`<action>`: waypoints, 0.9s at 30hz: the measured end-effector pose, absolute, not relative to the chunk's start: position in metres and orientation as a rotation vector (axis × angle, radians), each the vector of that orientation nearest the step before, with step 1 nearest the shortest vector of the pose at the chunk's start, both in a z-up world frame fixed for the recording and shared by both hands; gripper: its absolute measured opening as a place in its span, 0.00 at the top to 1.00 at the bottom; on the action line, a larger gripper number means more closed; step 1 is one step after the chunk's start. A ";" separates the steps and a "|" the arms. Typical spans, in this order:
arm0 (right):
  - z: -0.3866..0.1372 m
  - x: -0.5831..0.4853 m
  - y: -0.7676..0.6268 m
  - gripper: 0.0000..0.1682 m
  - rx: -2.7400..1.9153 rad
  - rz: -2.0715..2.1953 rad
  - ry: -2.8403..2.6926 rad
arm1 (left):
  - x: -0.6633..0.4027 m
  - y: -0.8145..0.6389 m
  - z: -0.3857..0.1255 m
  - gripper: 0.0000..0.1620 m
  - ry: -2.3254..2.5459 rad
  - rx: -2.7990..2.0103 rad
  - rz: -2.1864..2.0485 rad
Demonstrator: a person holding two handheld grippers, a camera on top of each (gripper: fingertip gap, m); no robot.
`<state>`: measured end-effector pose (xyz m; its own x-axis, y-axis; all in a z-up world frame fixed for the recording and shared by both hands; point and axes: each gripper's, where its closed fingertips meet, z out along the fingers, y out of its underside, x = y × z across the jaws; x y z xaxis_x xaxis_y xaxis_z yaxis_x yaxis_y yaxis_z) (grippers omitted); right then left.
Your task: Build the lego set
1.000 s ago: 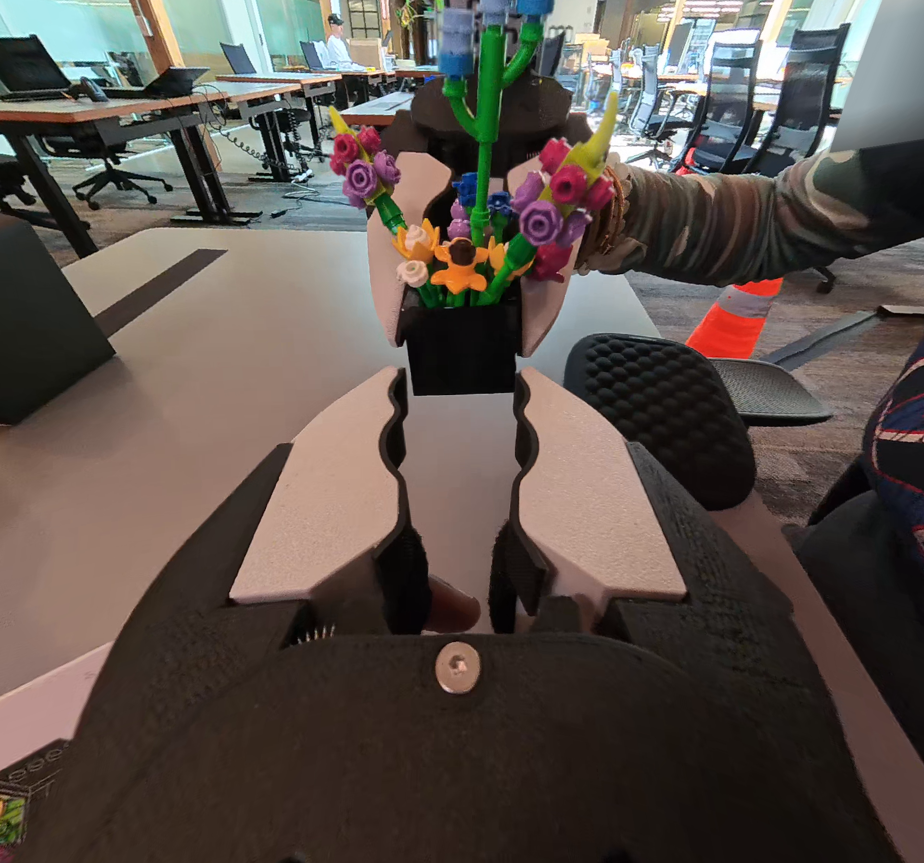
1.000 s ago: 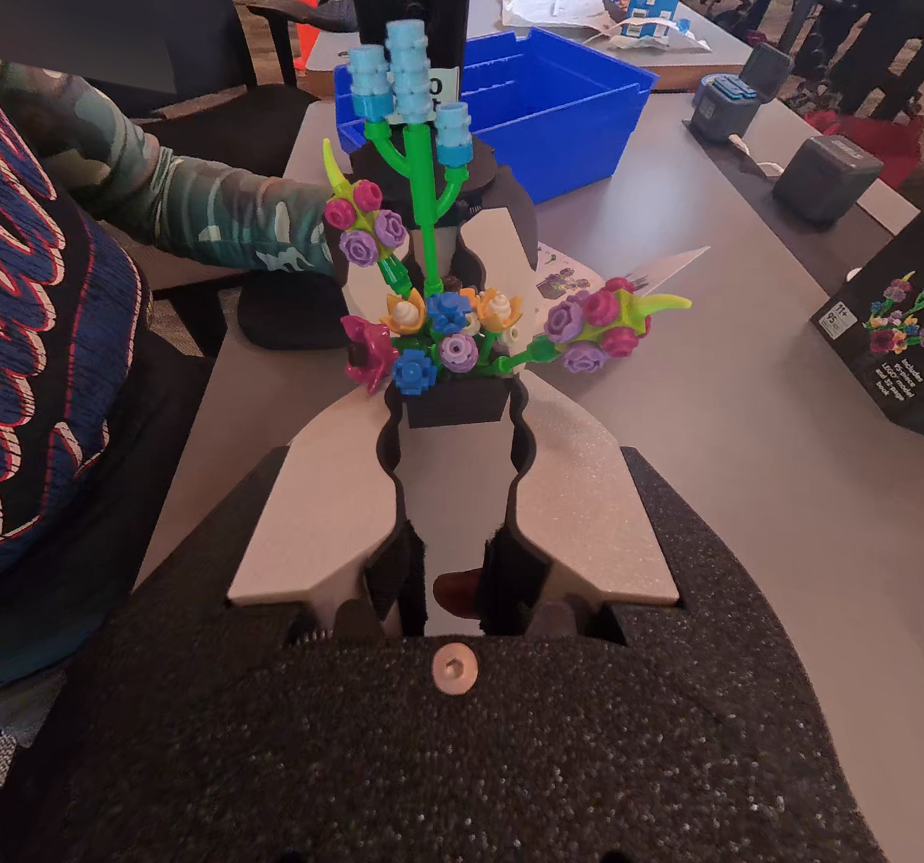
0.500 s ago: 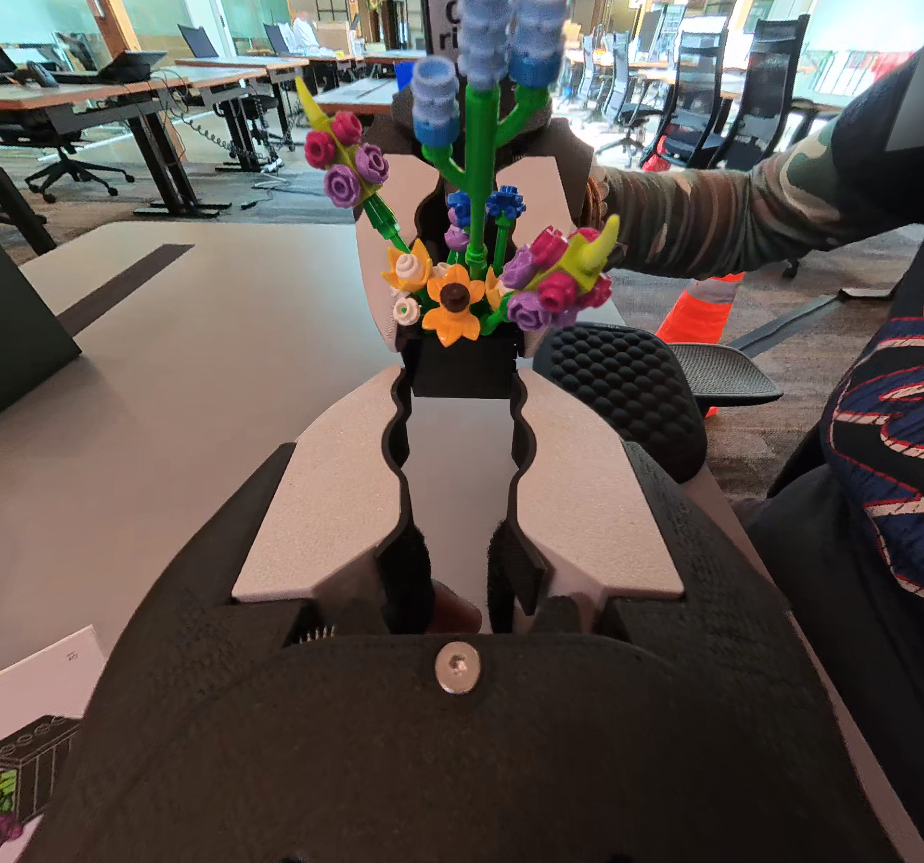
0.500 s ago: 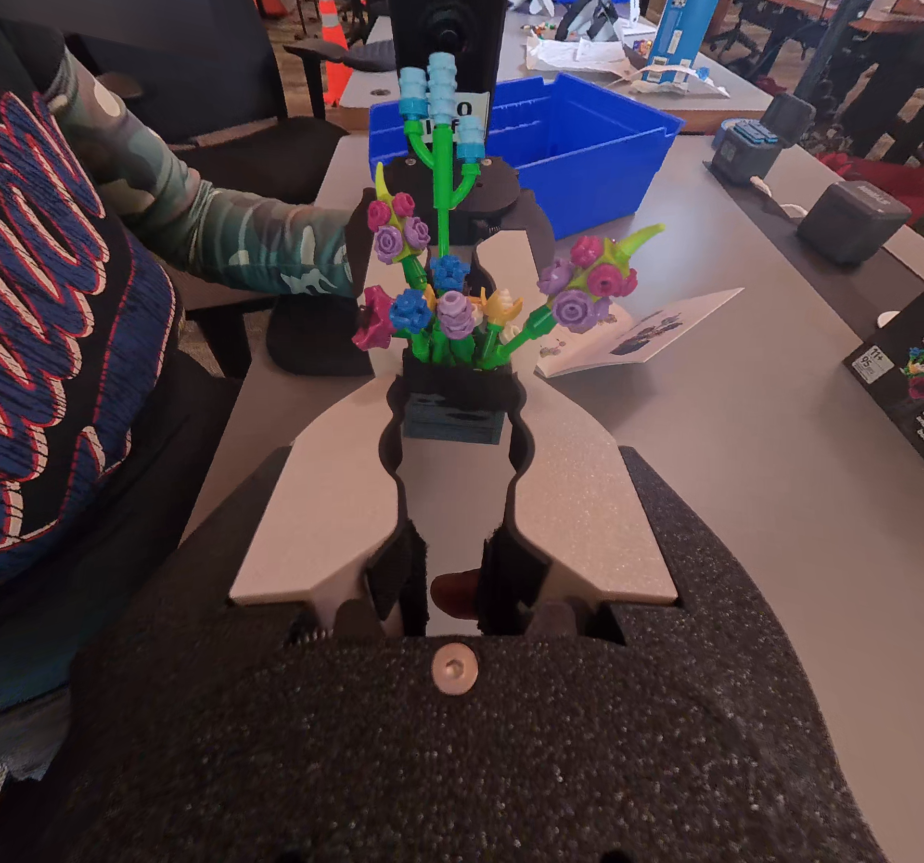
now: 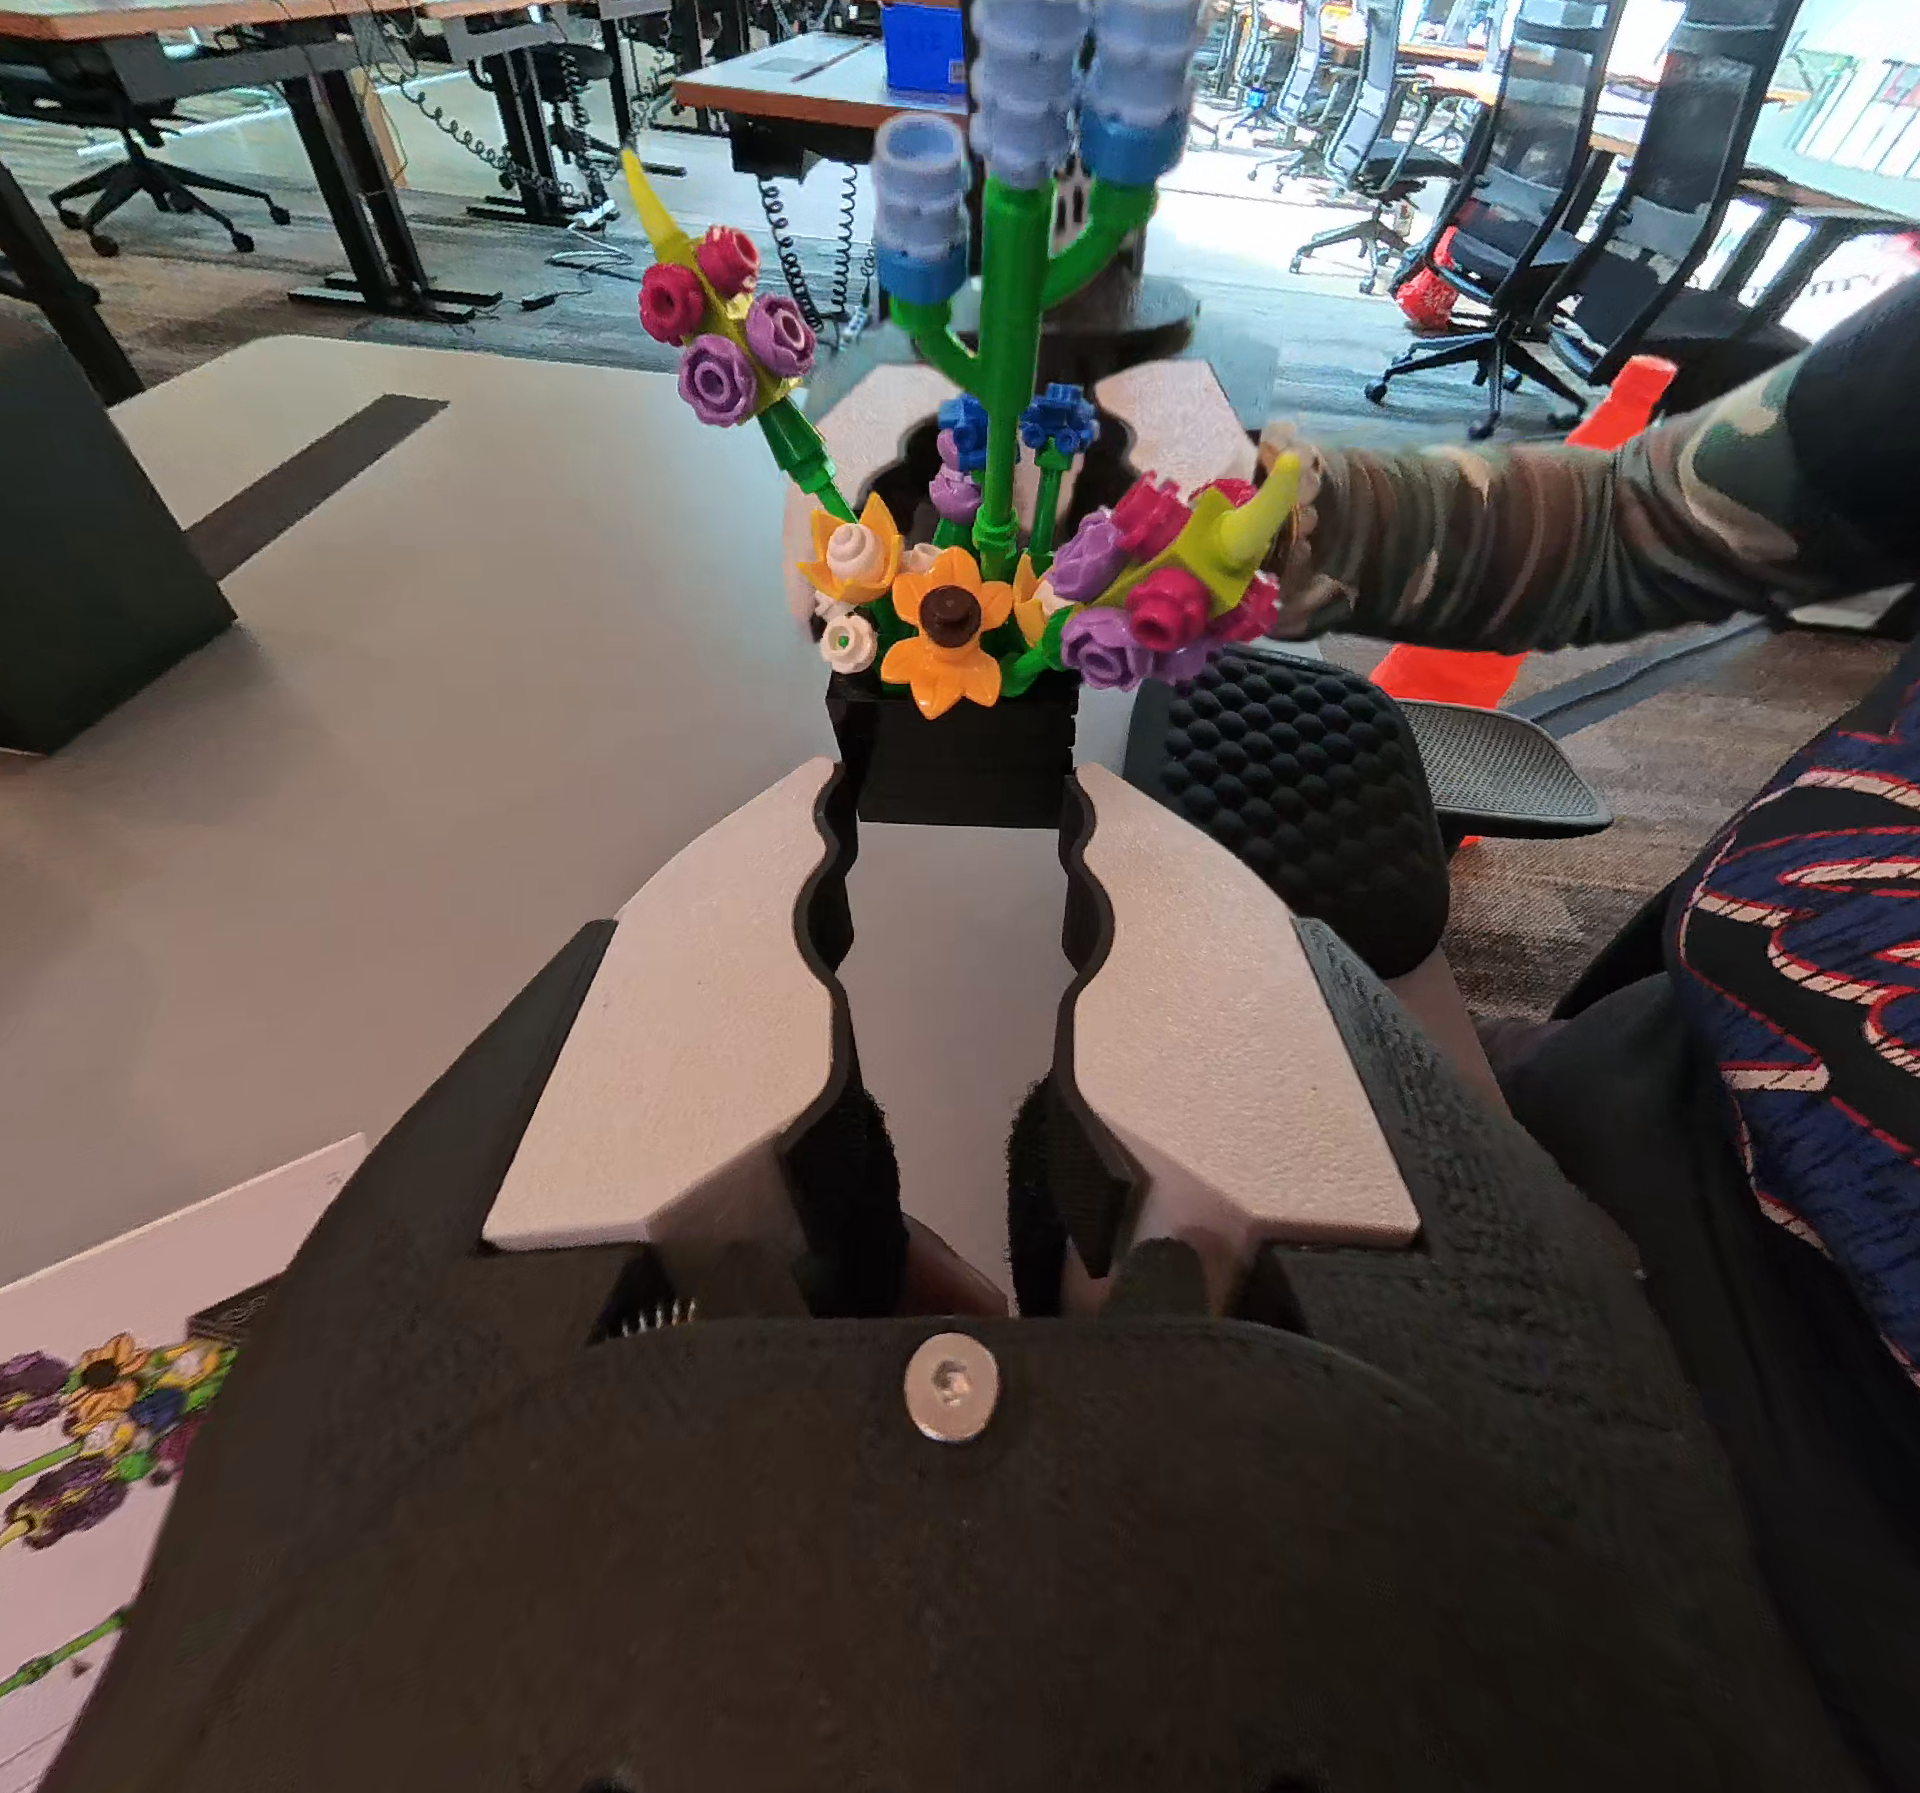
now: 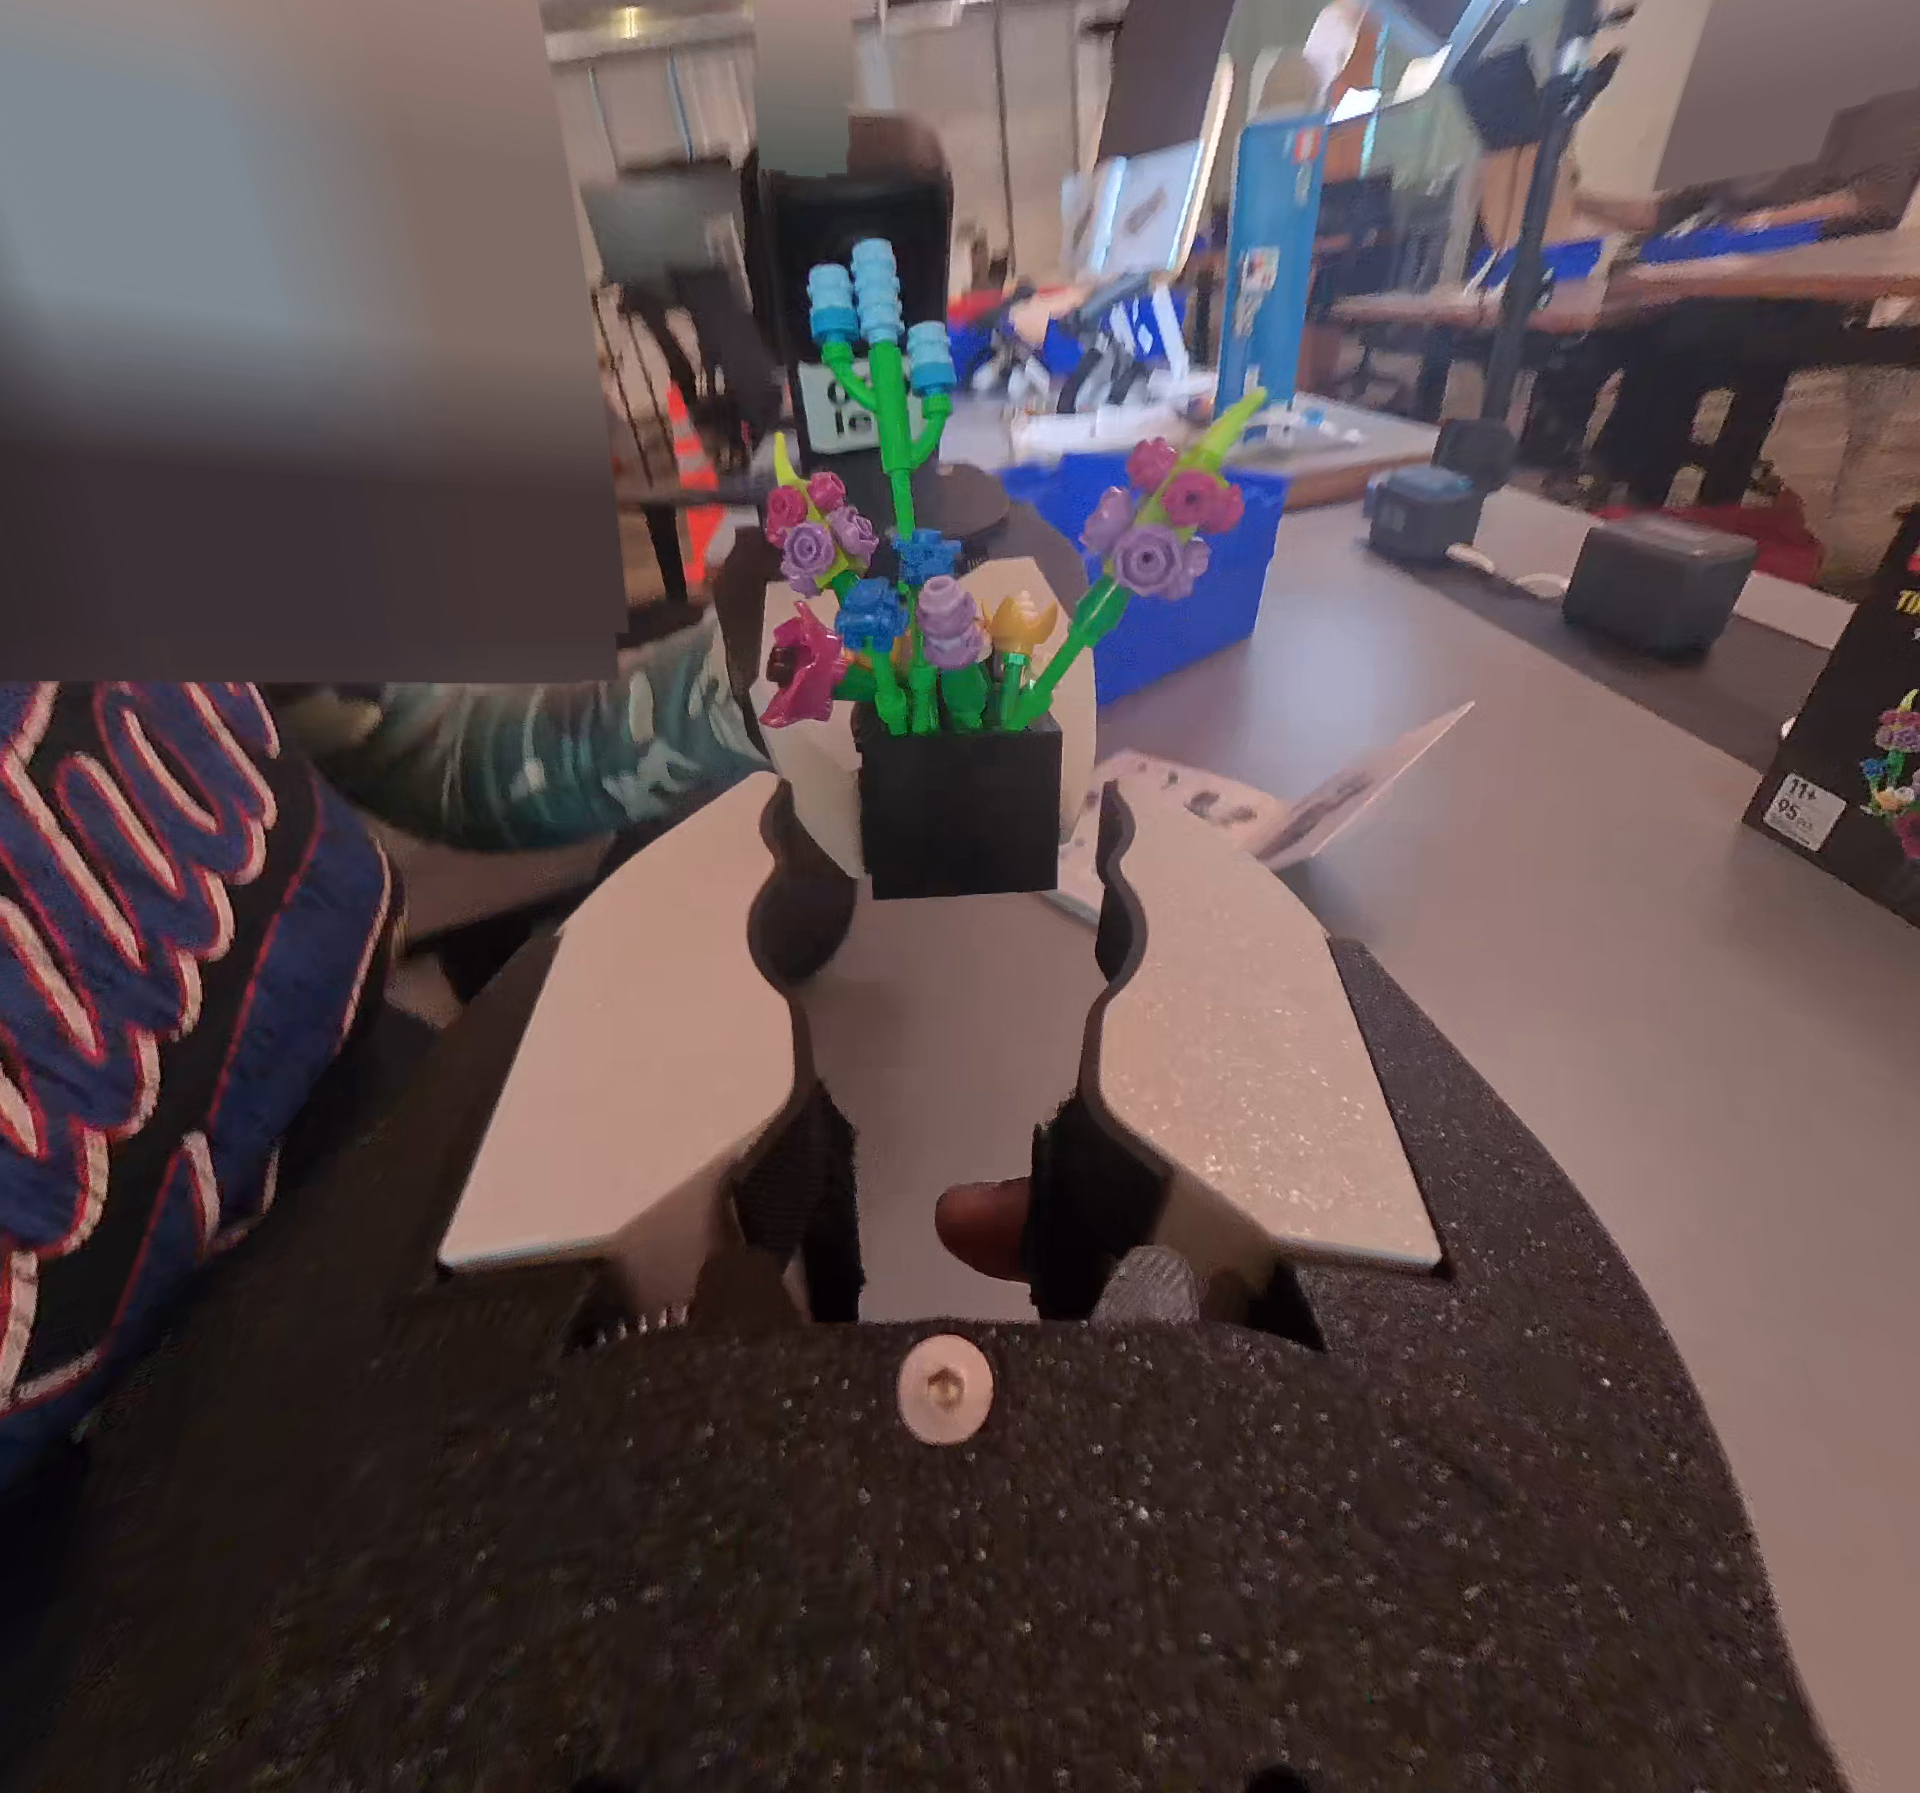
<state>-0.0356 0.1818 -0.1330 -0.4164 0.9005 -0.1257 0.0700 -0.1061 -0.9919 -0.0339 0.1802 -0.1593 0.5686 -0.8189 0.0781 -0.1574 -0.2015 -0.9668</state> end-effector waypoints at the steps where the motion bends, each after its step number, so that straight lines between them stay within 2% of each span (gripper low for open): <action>1: -0.129 -0.036 0.182 0.65 -1.093 1.633 -1.436 | -0.037 0.181 -0.155 0.77 0.810 -1.700 -0.756; 3: -0.123 -0.038 0.187 0.60 -1.087 1.620 -1.290 | -0.043 0.183 -0.145 0.77 0.766 -1.722 -0.782; 6: -0.107 -0.033 0.197 0.60 -1.002 1.367 -1.022 | -0.050 0.187 -0.127 0.77 0.716 -1.738 -0.795; 11: -0.074 -0.017 0.194 0.64 -0.785 0.691 -0.754 | -0.052 0.194 -0.092 0.77 0.674 -1.779 -0.775; 14: -0.058 -0.022 0.189 0.68 -0.712 0.488 -0.673 | -0.045 0.198 -0.068 0.77 0.673 -1.782 -0.777; 21: -0.007 -0.009 0.186 0.74 -0.568 0.423 -0.478 | -0.008 0.186 -0.027 0.77 0.699 -1.749 -0.866; 27: 0.012 0.006 0.169 0.84 -0.471 0.443 -0.406 | 0.012 0.172 -0.012 0.77 0.720 -1.735 -0.885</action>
